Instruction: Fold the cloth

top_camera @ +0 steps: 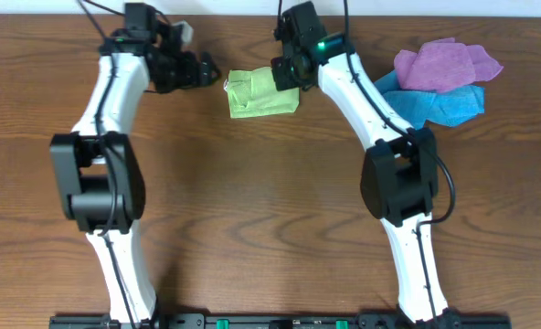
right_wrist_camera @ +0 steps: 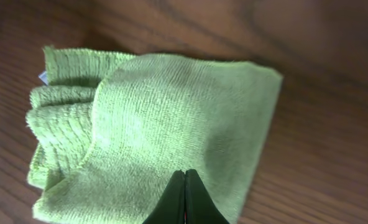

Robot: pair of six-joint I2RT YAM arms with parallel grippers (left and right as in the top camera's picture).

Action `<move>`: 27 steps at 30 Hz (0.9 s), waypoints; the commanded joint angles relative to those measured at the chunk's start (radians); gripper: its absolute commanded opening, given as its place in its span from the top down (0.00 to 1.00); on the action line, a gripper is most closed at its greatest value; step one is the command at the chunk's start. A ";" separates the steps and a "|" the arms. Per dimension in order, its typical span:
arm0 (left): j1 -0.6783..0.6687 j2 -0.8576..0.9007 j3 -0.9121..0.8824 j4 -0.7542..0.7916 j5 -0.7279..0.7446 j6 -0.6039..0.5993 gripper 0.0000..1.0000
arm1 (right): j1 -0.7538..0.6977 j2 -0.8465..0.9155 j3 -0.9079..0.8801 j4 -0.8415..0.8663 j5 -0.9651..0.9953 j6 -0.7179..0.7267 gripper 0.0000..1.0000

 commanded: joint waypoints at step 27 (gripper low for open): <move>0.041 0.006 -0.001 0.030 0.040 -0.031 0.02 | 0.113 0.143 -0.029 0.173 -0.216 0.096 0.99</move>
